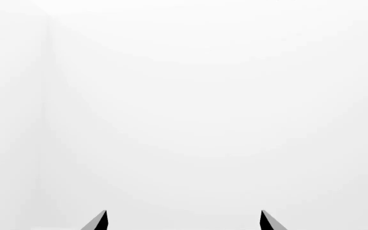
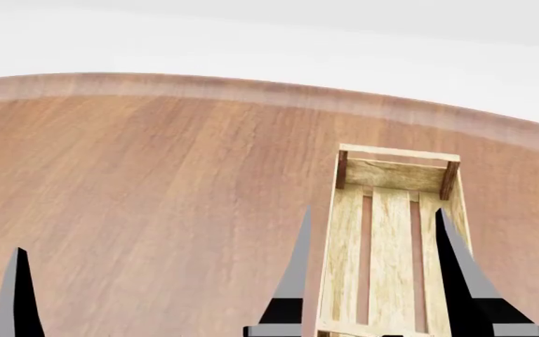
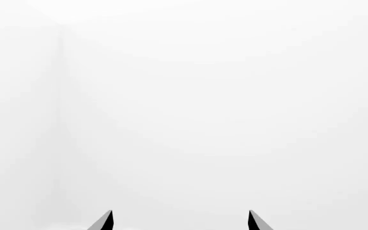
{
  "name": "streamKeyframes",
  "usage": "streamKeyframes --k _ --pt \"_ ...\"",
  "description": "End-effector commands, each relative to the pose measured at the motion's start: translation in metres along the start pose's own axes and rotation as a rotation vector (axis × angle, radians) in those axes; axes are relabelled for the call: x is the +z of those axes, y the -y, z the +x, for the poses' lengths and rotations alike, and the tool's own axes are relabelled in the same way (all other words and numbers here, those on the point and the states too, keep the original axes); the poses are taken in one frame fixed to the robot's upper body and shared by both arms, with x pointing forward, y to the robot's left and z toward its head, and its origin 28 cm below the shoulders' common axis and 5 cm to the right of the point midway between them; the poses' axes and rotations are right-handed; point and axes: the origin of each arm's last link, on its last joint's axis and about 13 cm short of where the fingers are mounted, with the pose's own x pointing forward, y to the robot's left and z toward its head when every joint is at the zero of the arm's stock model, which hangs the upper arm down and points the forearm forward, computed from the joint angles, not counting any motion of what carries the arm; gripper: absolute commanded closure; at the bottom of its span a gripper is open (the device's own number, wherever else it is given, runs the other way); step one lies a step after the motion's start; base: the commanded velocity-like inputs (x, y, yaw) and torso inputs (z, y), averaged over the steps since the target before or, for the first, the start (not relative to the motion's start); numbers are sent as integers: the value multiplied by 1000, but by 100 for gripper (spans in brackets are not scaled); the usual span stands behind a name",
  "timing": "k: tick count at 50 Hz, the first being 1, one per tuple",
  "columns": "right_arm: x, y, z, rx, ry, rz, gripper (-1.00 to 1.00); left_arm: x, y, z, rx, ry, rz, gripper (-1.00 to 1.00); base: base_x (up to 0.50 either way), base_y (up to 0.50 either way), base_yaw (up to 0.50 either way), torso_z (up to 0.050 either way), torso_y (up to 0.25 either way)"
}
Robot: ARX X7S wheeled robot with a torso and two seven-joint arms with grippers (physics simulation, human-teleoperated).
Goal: Stack the right bowl on the left bowl and place them in the tray.
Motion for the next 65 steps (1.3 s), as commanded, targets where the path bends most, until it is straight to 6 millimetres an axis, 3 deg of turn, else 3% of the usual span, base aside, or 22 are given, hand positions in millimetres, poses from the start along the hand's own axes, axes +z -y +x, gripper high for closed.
streamKeyframes --k 1,65 --pt "1 -1 0 13 2 -1 -100 1 0 -1 -2 -11 15 -100 0 0 0 50 -119" --pt "1 0 0 22 4 0 -100 1 2 -2 -12 -21 31 -100 0 0 0 43 -180"
